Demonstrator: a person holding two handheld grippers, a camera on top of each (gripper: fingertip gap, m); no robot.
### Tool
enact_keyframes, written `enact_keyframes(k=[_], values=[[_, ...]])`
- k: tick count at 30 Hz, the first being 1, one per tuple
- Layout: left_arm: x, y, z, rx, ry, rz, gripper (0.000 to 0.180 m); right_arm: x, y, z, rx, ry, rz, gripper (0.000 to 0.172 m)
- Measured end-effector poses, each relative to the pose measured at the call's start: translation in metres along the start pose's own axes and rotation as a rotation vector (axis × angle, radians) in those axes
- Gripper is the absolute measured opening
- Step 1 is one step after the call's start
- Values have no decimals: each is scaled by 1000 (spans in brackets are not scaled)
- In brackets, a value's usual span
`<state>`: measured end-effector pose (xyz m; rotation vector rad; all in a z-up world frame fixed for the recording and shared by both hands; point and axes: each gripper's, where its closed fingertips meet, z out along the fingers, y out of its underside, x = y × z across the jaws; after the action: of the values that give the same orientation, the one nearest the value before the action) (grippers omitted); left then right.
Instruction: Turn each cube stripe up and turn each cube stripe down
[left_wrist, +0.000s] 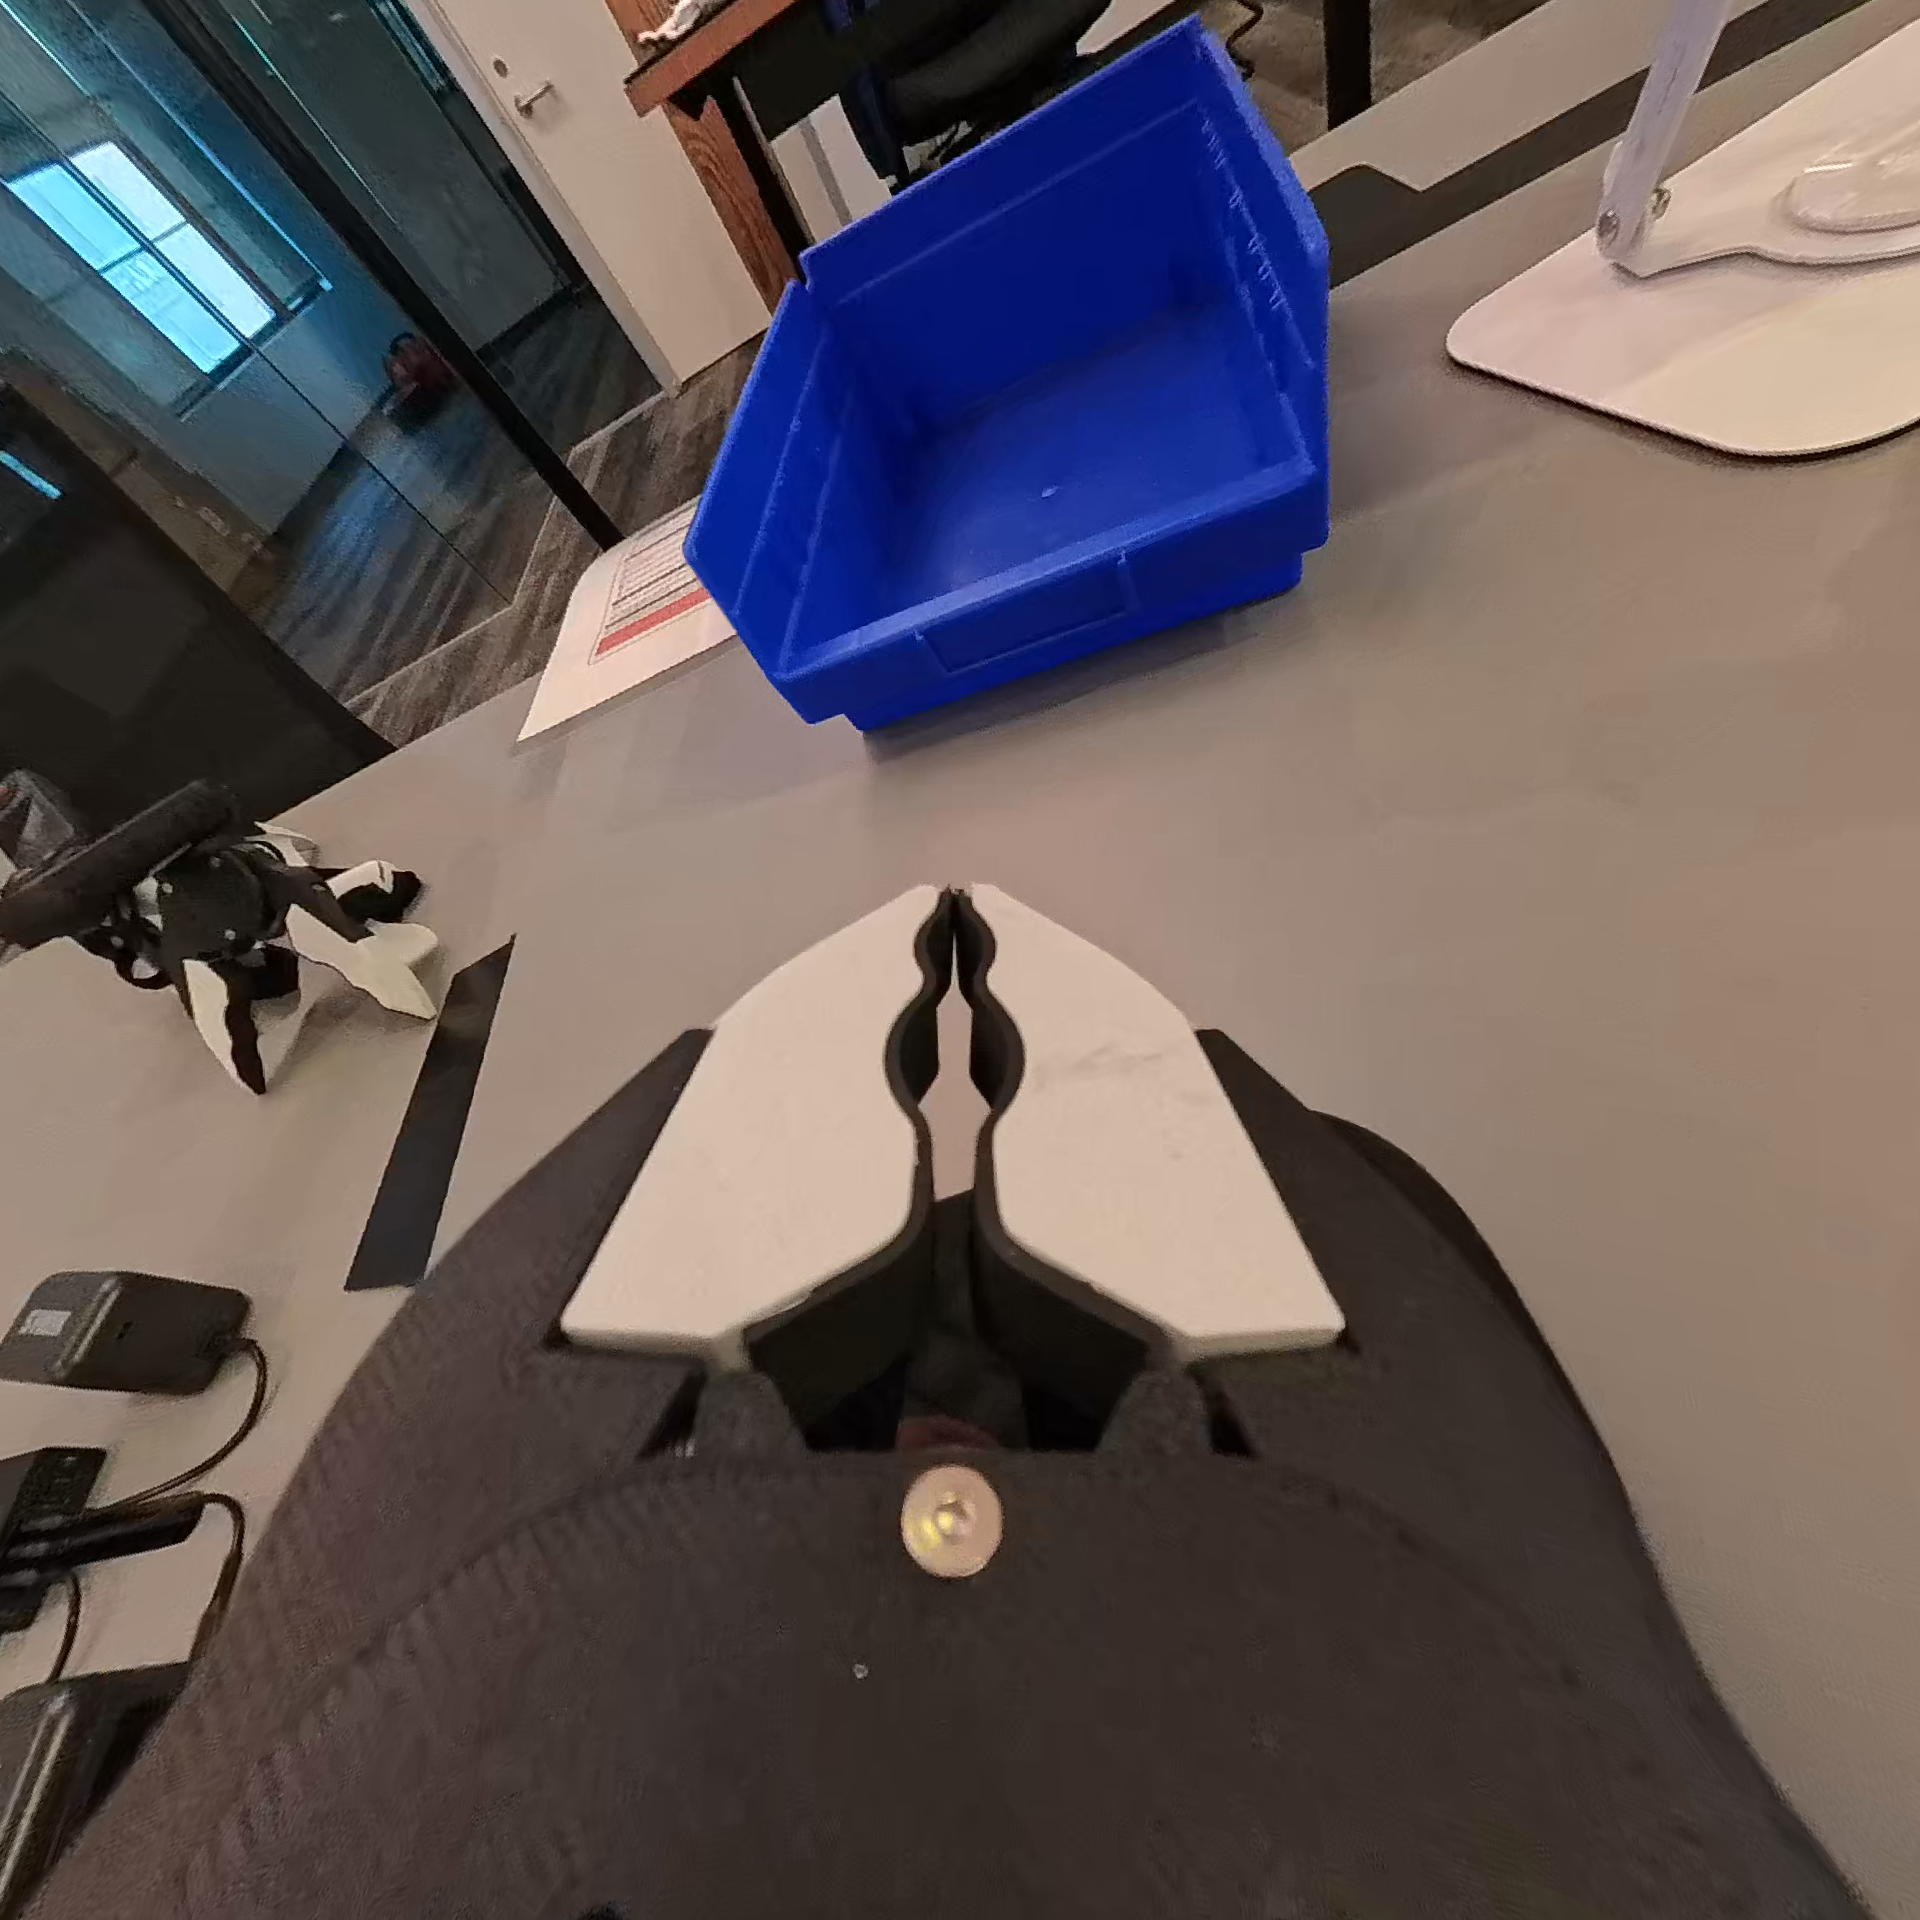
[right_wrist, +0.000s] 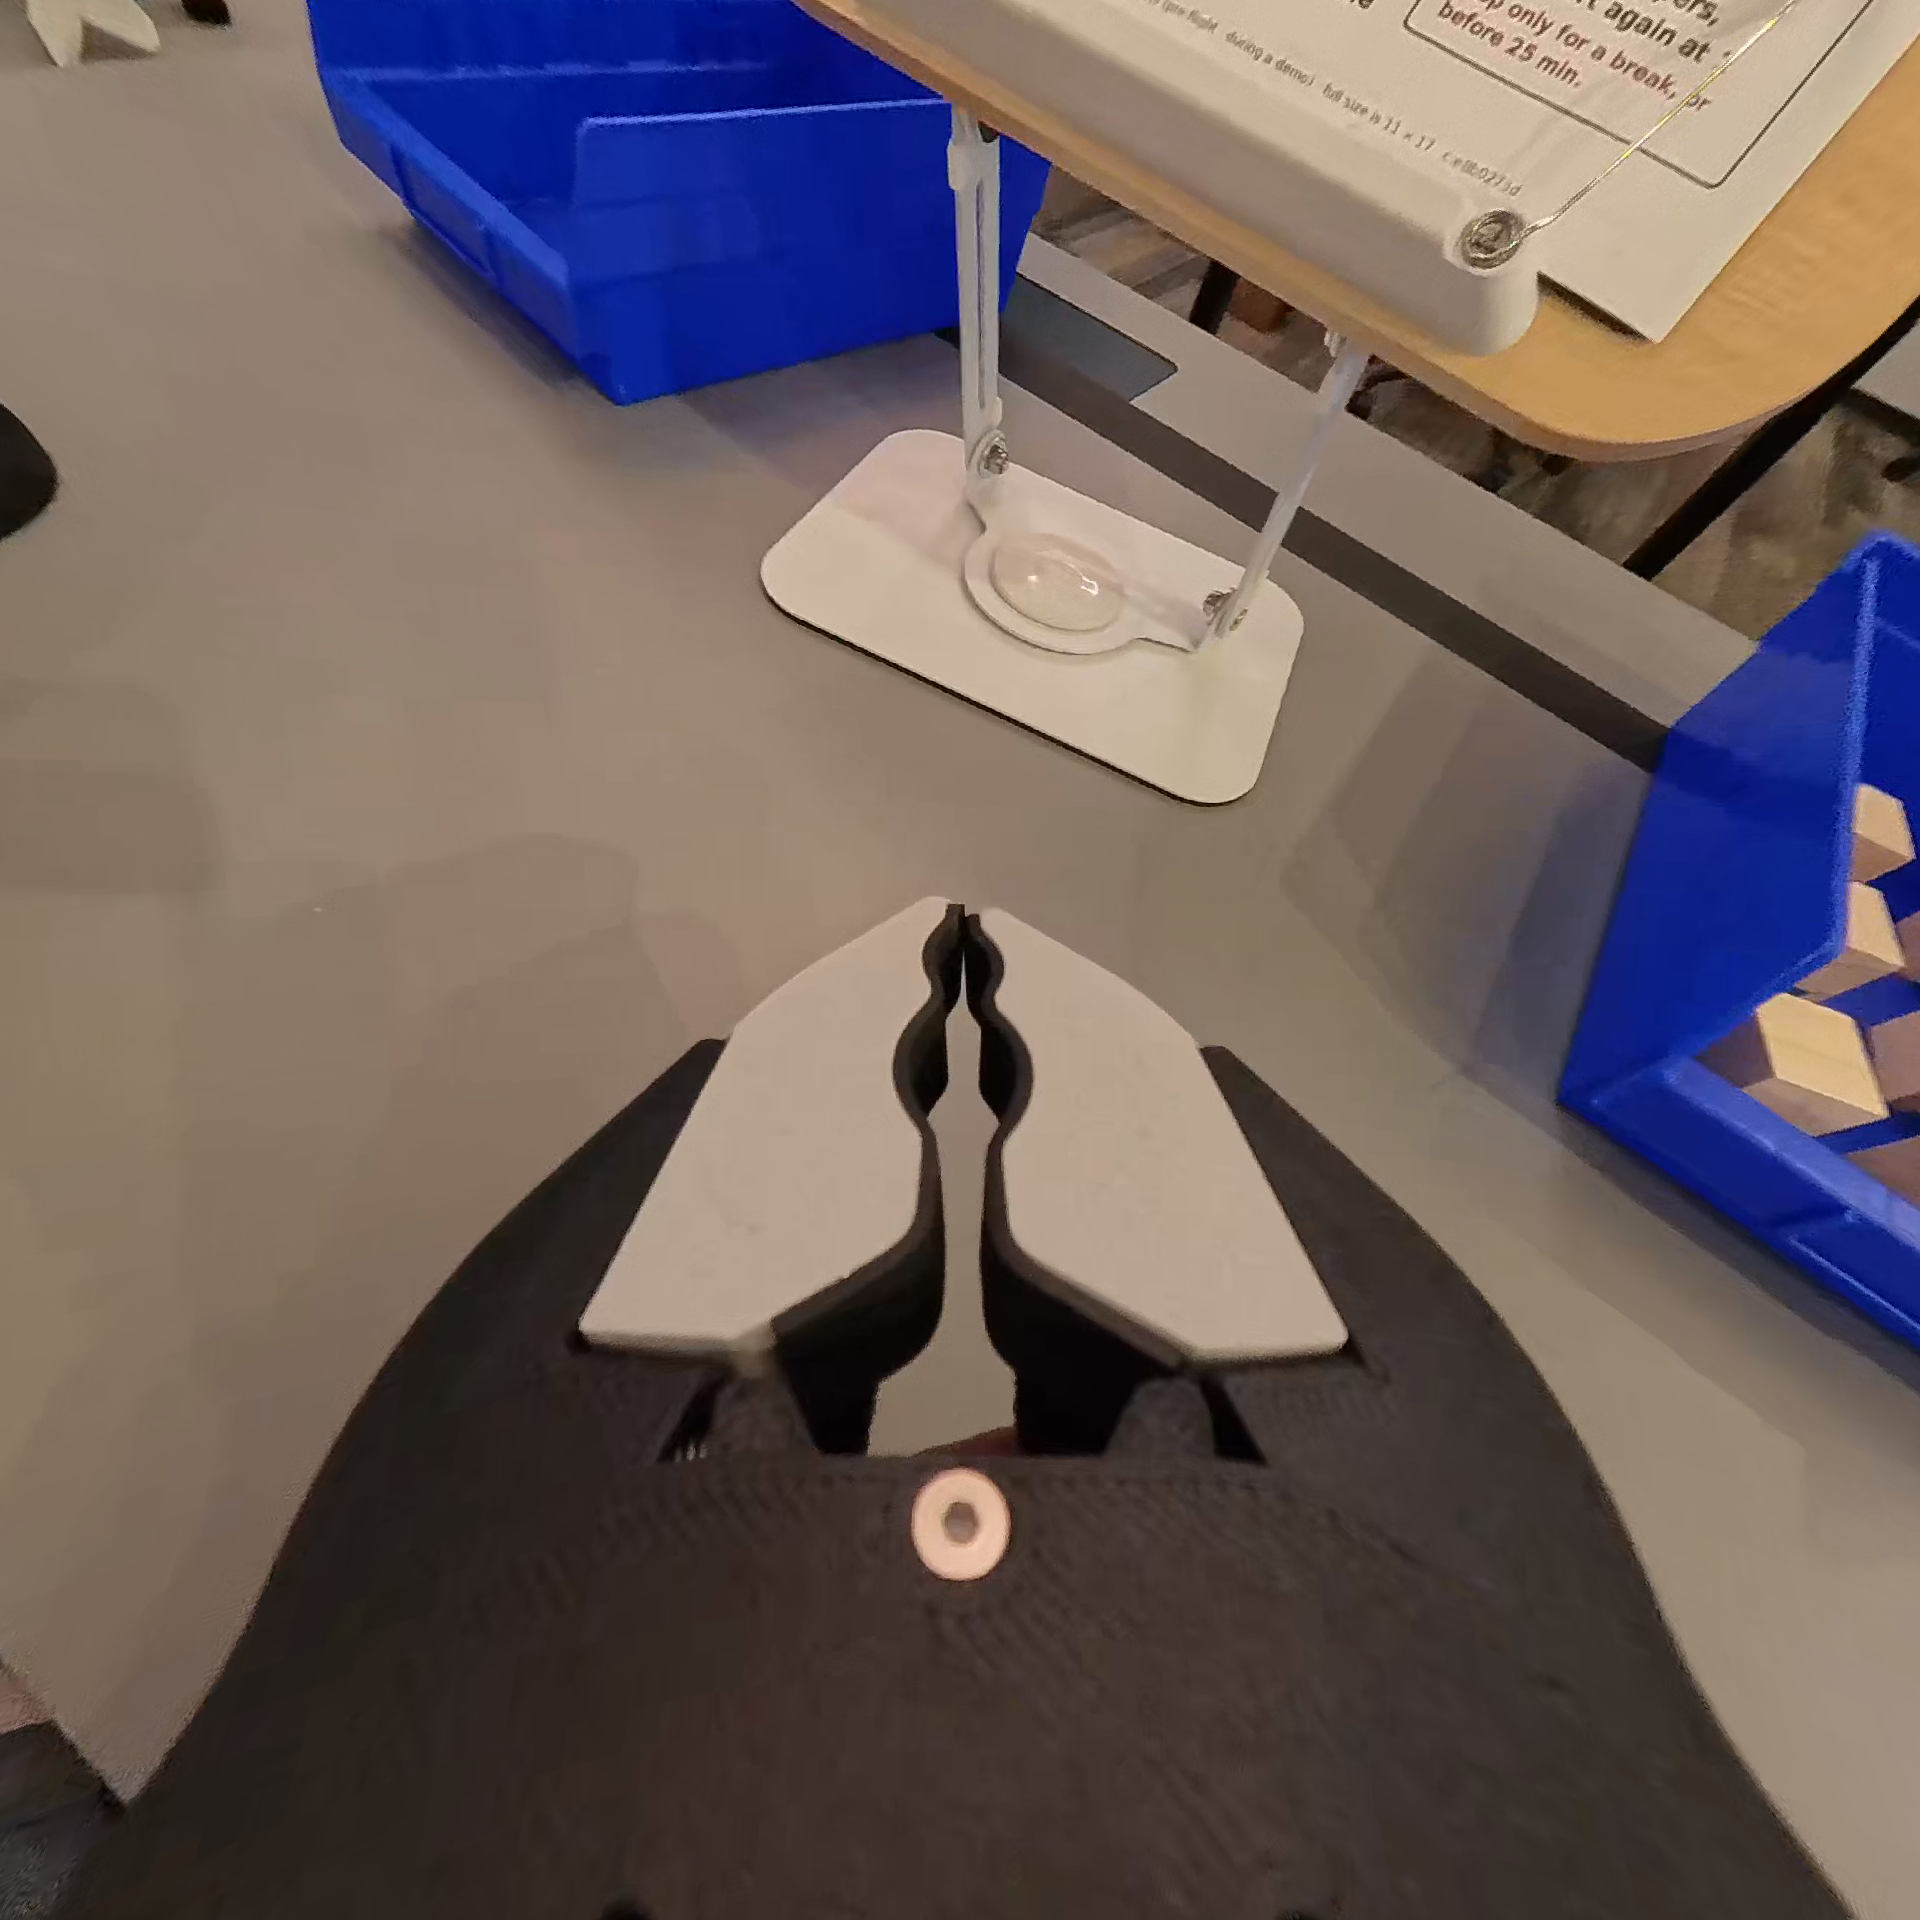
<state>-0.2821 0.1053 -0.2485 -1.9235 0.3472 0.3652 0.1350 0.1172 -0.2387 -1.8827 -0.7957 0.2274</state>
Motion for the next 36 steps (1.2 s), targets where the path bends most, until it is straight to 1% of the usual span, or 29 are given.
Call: enact_keyframes(k=[3,5,7,10,12,13,14,16,17,19,22,24,26,27,29,31,33,34,36], values=[[0,2,0,1,13,0,0,7,3,2,-13,55,-40,0],[4,2,-1,1,72,-45,0,13,5,2,-8,83,-52,0],[4,0,-2,23,96,-84,0,22,5,2,-4,106,-40,5],[5,0,-2,45,126,-119,0,36,4,-3,19,132,-10,9],[7,-1,-2,58,138,-123,0,44,6,-6,26,154,11,19],[8,-3,-2,70,142,-114,1,48,8,-7,31,160,23,22],[9,-3,-1,72,133,-107,4,52,10,-7,32,166,33,24],[12,-3,0,73,141,-104,10,65,12,-10,42,188,63,35],[11,-4,0,77,135,-105,13,75,11,-12,53,203,80,35],[5,-5,0,89,113,-118,18,101,9,-19,76,249,109,38],[-14,-8,4,104,77,-175,29,152,10,-34,93,333,166,47],[-27,-9,10,110,82,-245,36,194,18,-46,81,414,197,62],[-43,-9,17,108,74,-303,46,237,30,-58,90,467,281,66],[-51,-11,22,114,73,-316,49,259,39,-62,72,489,319,71],[-72,-11,37,102,35,-313,58,303,57,-71,42,555,357,72],[-87,-10,58,71,34,-322,68,338,72,-76,52,569,440,74],[-95,-10,83,31,57,-368,79,361,82,-74,80,533,535,68],[-98,-12,95,27,72,-403,82,370,85,-71,89,517,554,66],[-95,-16,121,13,136,-449,86,382,95,-60,56,492,571,73]])
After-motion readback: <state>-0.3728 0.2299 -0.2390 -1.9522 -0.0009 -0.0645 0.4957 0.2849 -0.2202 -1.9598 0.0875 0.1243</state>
